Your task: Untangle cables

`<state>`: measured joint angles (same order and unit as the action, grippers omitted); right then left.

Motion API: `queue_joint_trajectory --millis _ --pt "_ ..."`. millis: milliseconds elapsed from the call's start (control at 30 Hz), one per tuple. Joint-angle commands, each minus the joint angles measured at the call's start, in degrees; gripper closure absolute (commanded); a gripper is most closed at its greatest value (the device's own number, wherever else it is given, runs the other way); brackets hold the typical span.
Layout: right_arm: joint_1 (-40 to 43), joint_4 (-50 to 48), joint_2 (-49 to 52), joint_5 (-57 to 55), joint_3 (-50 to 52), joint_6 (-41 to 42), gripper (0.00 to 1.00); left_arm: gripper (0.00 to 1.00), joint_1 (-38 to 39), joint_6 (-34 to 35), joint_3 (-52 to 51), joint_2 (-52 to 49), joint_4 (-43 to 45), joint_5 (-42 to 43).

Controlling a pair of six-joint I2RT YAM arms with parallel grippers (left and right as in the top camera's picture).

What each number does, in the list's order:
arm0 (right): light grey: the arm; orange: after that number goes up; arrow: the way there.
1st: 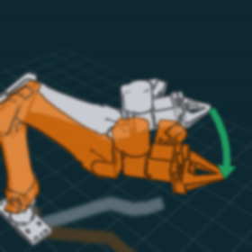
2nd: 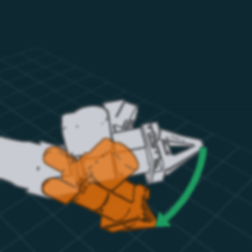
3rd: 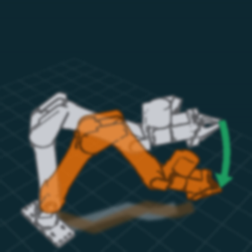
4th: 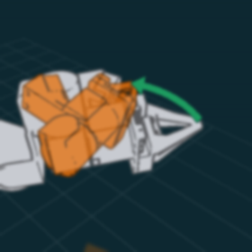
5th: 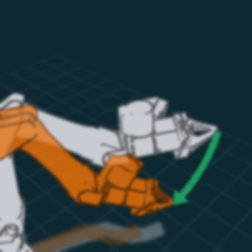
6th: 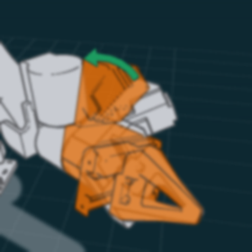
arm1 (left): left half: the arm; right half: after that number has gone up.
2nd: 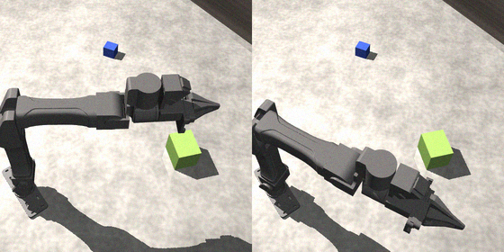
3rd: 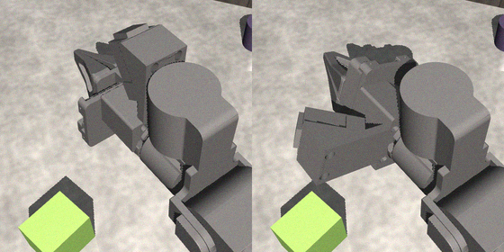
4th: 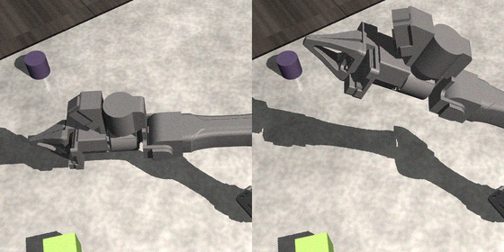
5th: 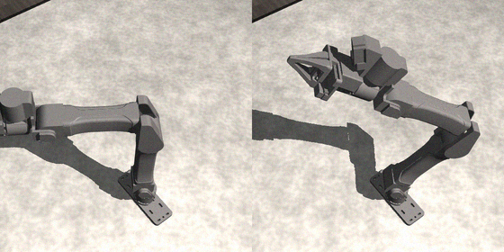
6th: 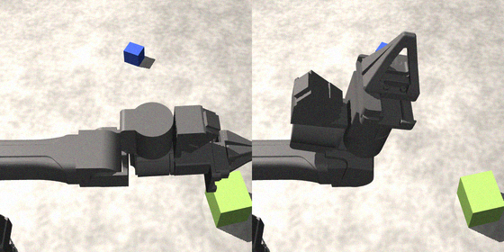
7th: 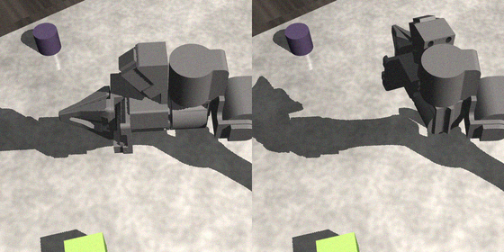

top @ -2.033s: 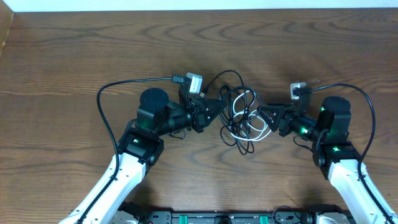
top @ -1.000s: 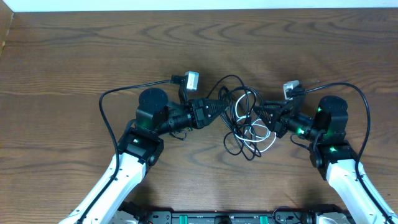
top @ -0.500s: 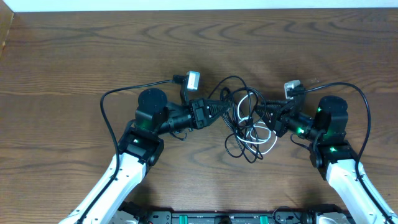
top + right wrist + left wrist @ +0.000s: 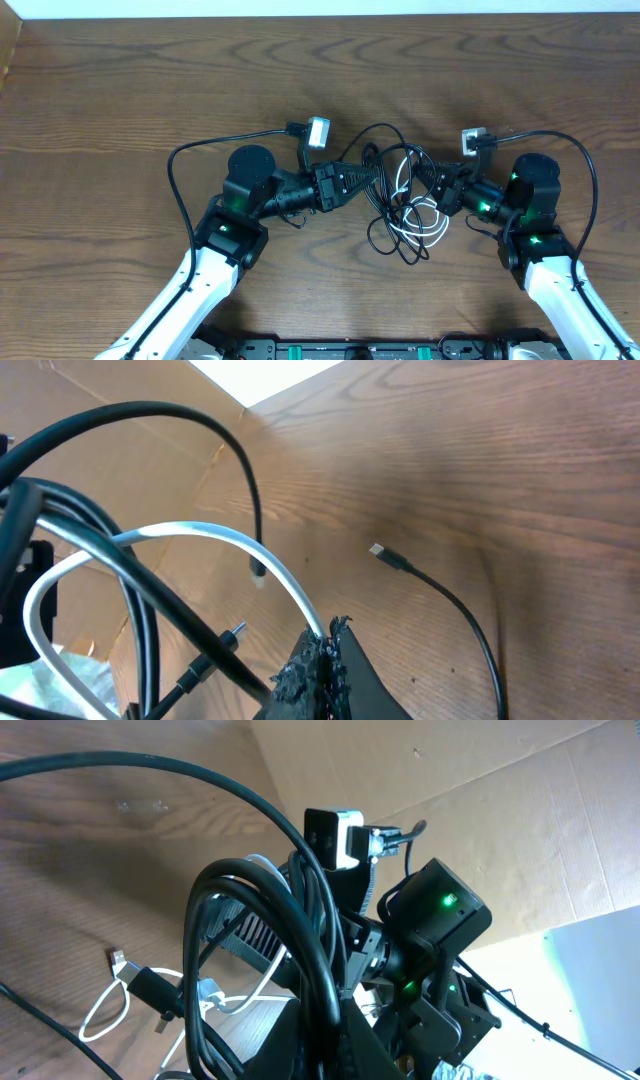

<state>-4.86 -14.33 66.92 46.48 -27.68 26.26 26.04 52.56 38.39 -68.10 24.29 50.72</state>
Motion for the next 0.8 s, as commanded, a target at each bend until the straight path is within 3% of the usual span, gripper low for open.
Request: queue_joint_trajectory --millis 0,133,267,533,633,767 --pt "-0.4 0.7 0.0 -6.2 -0.4 0.9 0.99 0.92 0.2 0.3 0.7 0.4 0.7 0.7" --pt "0.7 7.5 0.0 -23.3 -0.4 1.4 0.99 0.92 0.2 0.3 0.7 0.4 0.7 0.7" --pt "3.6 16.0 0.0 -42.3 -0.4 9.8 0.99 0.92 0.2 0.1 0.7 0.4 0.7 1.0" --pt "7.4 18.9 0.0 -43.5 -0.4 11.7 0.99 0.92 0.2 -1.5 0.7 0.4 0.2 1.1" --pt "7.4 18.4 0.0 -41.7 -0.4 11.9 0.82 0.92 0.2 -1.8 0.7 0.4 0.0 1.1" --pt "7.4 16.8 0.0 -37.0 -0.4 11.9 0.32 0.92 0.2 -6.5 0.7 0.4 -2.0 -1.0"
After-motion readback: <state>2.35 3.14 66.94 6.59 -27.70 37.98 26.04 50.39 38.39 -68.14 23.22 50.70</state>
